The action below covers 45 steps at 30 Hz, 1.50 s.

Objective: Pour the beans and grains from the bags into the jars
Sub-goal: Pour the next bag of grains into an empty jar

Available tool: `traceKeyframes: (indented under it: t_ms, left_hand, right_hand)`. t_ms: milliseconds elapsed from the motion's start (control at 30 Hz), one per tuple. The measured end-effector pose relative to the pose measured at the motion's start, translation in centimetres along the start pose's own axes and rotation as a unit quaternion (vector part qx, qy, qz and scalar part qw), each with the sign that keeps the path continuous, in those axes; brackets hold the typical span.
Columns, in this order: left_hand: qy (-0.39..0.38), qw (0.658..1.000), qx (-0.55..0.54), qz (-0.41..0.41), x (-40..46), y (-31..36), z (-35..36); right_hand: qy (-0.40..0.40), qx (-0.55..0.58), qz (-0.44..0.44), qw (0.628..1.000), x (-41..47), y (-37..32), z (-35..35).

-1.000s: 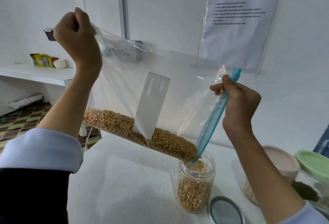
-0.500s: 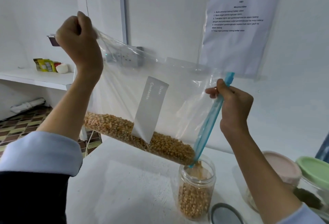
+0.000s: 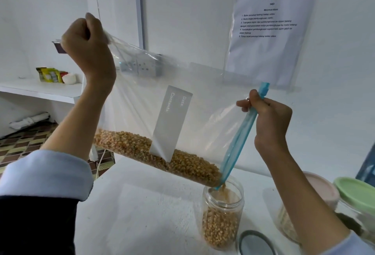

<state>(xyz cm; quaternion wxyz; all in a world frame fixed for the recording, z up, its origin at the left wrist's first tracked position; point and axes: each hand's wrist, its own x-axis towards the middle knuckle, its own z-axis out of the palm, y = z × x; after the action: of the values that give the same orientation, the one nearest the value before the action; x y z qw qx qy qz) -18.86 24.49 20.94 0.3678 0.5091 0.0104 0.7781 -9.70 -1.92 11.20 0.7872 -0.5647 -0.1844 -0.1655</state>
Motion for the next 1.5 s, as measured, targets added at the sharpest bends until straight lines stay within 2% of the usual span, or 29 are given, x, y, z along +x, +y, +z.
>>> traceKeyframes:
  t_ms: [167,267,633,900,1000,1100,1200,1500]
  left_hand:
    - [-0.002,1.0,0.002,0.006,0.0,0.3,0.1]
    - [0.002,1.0,0.002,0.01,0.1,0.3,-0.1]
    - [-0.006,1.0,-0.018,0.004,0.4,1.2,-0.1]
    - [-0.007,0.999,-0.036,0.004,0.3,1.4,-0.2]
    - [-0.01,0.999,-0.041,0.009,0.2,1.6,-0.1]
    - [-0.011,0.999,-0.045,0.01,0.1,1.6,-0.1]
    - [-0.012,0.999,-0.043,0.013,-0.1,1.6,0.0]
    - [-0.008,0.998,-0.054,0.019,-0.1,1.4,0.1]
  right_hand:
    - [-0.025,-0.007,-0.001,1.0,-0.3,-0.3,0.2]
    - [0.001,-0.002,0.002,1.0,-0.2,-0.1,0.1]
    - [-0.042,0.005,0.055,0.998,0.4,-0.3,0.4]
    - [-0.038,0.004,0.054,0.998,0.8,-0.3,0.4]
    - [-0.066,-0.005,0.064,0.996,0.8,-0.3,0.3]
    - [-0.046,-0.013,0.05,0.998,0.9,-0.2,0.1]
    - [-0.068,-0.024,0.054,0.996,0.8,-0.4,0.0]
    - [-0.054,-0.01,0.044,0.997,0.4,-0.9,-0.4]
